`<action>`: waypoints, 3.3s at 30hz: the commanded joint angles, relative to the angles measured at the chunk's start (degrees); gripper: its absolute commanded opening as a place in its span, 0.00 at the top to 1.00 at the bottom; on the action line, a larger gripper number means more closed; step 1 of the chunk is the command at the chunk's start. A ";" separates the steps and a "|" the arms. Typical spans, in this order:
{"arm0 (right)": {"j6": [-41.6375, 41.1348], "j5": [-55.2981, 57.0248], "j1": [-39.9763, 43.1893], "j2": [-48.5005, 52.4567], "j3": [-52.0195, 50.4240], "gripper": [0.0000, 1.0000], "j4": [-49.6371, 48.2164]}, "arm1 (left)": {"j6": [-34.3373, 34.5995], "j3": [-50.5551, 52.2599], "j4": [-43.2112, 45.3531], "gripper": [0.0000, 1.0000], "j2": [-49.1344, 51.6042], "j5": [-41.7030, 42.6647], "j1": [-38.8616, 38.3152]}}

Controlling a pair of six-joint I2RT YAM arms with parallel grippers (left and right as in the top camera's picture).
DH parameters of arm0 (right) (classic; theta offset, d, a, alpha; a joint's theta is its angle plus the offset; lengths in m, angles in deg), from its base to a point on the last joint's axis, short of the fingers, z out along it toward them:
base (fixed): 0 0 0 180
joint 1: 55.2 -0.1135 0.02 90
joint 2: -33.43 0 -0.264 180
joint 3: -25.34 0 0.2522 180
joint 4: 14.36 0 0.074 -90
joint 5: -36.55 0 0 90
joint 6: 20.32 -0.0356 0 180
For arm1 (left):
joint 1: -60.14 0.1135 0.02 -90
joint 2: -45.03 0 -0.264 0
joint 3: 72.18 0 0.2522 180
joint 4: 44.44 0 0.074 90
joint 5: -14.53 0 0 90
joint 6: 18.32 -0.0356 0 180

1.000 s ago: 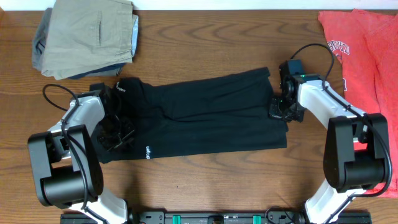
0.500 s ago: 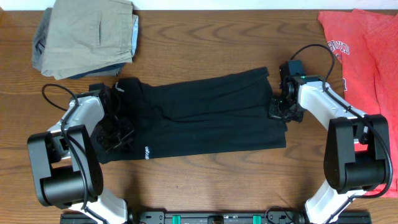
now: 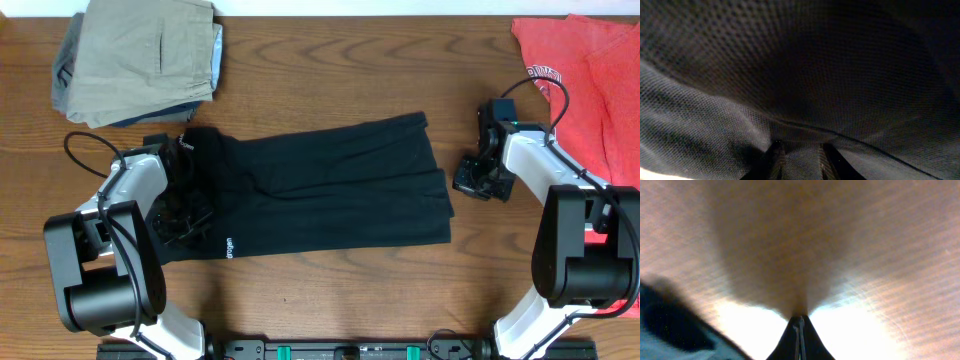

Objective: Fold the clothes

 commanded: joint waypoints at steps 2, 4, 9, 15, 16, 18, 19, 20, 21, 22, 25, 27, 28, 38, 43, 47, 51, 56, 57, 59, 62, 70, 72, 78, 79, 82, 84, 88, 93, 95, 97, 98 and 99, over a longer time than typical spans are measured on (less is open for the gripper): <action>-1.57 0.35 0.00 -0.90 2.73 0.99 2.12 | 0.11 0.87 -0.42 0.75 -0.70 -6.60 0.68; -1.36 -1.81 -0.13 -2.47 3.76 0.99 3.10 | 0.11 0.87 -0.37 0.75 -2.21 -6.60 0.68; 8.55 -15.19 -2.62 -6.03 4.09 0.99 3.41 | 0.13 0.87 -0.13 0.74 -4.11 -5.99 0.68; 12.20 -16.81 -9.18 -5.92 2.36 0.98 4.33 | 0.15 0.90 -0.11 0.74 -4.11 -5.99 0.68; 12.17 -16.81 -10.25 -5.88 1.92 0.98 3.93 | 0.15 0.90 -0.11 0.74 -4.11 -5.99 0.68; 11.04 -16.59 -12.17 -5.62 1.31 0.97 2.78 | 0.17 0.90 -0.11 0.74 -4.11 -5.99 0.68; 10.34 -16.52 -12.72 -5.62 1.11 0.96 2.27 | 0.22 0.90 -0.11 0.74 -4.11 -5.99 0.68; 9.53 -16.52 -13.40 -5.51 0.74 0.96 1.36 | 0.31 0.90 -0.13 0.74 -4.11 -5.99 0.68; 8.52 -16.52 -13.99 -5.51 0.39 0.96 0.44 | 0.31 0.90 -0.13 0.74 -4.11 -5.99 0.68; 7.65 -16.52 -14.49 -5.44 0.09 0.95 -0.35 | 0.31 0.90 -0.15 0.74 -4.11 -5.99 0.68; 5.55 -16.52 -15.74 -4.83 -0.63 0.96 -2.10 | 0.31 0.90 -0.13 0.74 -4.11 -5.99 0.68; 5.01 -16.52 -16.17 -4.22 -0.90 0.96 -2.75 | 0.31 0.90 -0.13 0.74 -4.11 -5.99 0.68; 4.76 -16.55 -16.28 -3.82 -0.92 0.96 -2.93 | 0.31 0.90 -0.13 0.74 -4.11 -5.99 0.68; 1.92 -12.57 -16.28 0.83 -0.92 0.99 -4.61 | 0.33 0.90 0.07 0.74 -4.11 -5.99 0.68; 0.52 -5.51 -16.20 2.27 -0.92 0.97 -4.68 | 0.31 0.90 0.07 0.74 -4.11 -5.99 0.68; -0.83 -5.14 -16.00 5.11 -0.92 0.99 -5.46 | 0.31 0.90 0.07 0.74 -4.11 -5.99 0.68; -3.19 -5.03 -15.76 8.92 -0.92 0.99 -5.70 | 0.31 0.90 -0.02 0.73 -4.11 -5.99 0.68; -7.17 -4.13 -13.94 10.14 -0.92 0.99 -3.45 | 0.31 0.90 -0.50 0.67 -4.11 -6.01 0.68; -8.11 -3.19 -13.49 9.79 -0.90 0.99 -2.62 | 0.33 0.90 -0.61 0.67 -4.13 -5.99 0.68; -9.73 -0.79 -12.55 9.22 -0.90 0.99 -1.01 | 0.42 0.90 -0.87 0.67 -4.20 -5.99 0.66; -10.14 1.68 -10.56 7.87 -0.90 0.99 1.27 | 0.55 0.90 -1.27 0.67 -4.79 -5.73 0.59; -10.12 1.88 -5.29 4.61 -0.90 0.99 3.65 | 0.61 0.90 -2.58 0.68 -9.84 -2.93 -3.28; -10.12 1.88 -4.96 3.58 -0.90 0.99 4.35 | 1.51 0.90 -3.17 0.68 -11.19 -2.95 -5.01; -10.12 1.95 -5.22 -1.79 -0.90 0.99 6.34 | 4.00 0.87 -3.17 0.68 -16.39 -2.95 -11.04; -10.12 2.01 -5.22 -3.15 -0.90 0.99 6.51 | 4.57 0.81 -2.89 0.68 -17.49 -2.95 -11.80; -10.12 2.10 -5.22 -7.67 -0.90 0.99 6.51 | 5.35 0.44 -1.20 0.65 -20.74 -2.95 -13.22; -9.62 2.03 -5.22 -10.47 -0.90 0.94 6.32 | 5.90 0.35 1.33 0.40 -22.82 -2.64 -13.86; -5.05 0.42 -5.22 -14.75 -0.90 0.35 5.90 | 5.92 0.35 8.98 0.25 -24.79 4.04 -14.03; -1.79 -3.56 -5.25 -15.80 -0.90 0.25 5.86 | 7.04 0.33 19.52 0.20 -22.38 5.66 -13.97; -0.57 -4.96 -5.35 -15.80 -0.90 0.25 5.88 | 6.99 0.22 23.39 0.19 -20.37 5.64 -13.84; 0.98 -5.92 -5.64 -15.80 -0.90 0.25 5.95 | 6.54 -0.24 26.84 0.18 -17.73 5.62 -13.09; 1.40 -5.99 -5.84 -15.80 -0.90 0.25 6.16 | 5.53 -0.68 28.41 0.17 -16.11 5.62 -12.33; 1.79 -5.95 -6.01 -15.80 -0.90 0.25 6.43 | 4.39 -1.09 29.42 0.17 -14.88 5.62 -11.58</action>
